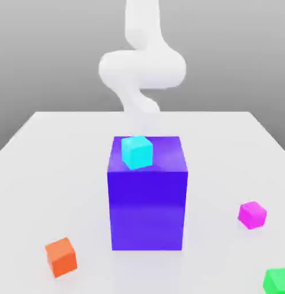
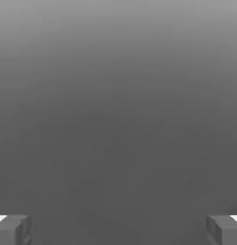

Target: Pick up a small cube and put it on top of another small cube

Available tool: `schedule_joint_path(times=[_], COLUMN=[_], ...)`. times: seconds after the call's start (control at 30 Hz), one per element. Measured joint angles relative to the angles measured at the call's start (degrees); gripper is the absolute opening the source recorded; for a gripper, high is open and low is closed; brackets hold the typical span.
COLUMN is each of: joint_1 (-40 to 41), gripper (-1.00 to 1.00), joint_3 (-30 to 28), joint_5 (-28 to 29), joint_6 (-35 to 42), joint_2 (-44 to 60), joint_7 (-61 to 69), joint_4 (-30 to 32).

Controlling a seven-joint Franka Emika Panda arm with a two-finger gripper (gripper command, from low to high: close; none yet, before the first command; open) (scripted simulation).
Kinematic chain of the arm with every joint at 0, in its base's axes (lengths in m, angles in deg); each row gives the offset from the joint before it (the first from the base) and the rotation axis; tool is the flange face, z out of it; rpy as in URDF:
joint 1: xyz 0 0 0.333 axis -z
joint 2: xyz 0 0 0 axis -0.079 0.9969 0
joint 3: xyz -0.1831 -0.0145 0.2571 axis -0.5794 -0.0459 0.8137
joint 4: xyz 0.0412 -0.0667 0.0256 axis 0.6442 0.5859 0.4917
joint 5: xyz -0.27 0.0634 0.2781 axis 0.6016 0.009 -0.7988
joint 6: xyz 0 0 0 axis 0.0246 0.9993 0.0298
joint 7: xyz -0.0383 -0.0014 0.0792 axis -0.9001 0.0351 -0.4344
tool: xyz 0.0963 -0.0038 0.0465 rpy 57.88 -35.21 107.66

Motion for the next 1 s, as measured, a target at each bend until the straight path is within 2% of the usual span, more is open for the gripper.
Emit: schedule_joint_path(times=[0.37,0.5,0.63,0.77,0.93,0.97,1.0], joint_1=[-6.36,-8.47,-12.29,-17.47,-26.32,-27.76,-27.76], gripper=[0.0,0.0,0.0,0.0,0.0,-1.0,-1.0], joint_3=[13.85,19.08,22.62,21.17,10.16,8.49,8.49], joint_5=[-0.54,1.22,5.37,12.21,23.77,24.8,24.8], joint_6=[-13.38,-18.17,-22.89,-27.78,-35.2,-36.19,-36.19], joint_2=[22.79,31.14,39.89,48.75,59.18,60.4,60.4], joint_7=[-10.1,-15.12,-21.85,-29.7,-38.81,-39.64,-39.64], joint_4=[10.66,14.48,18.27,20.64,18.46,18.16,18.16])
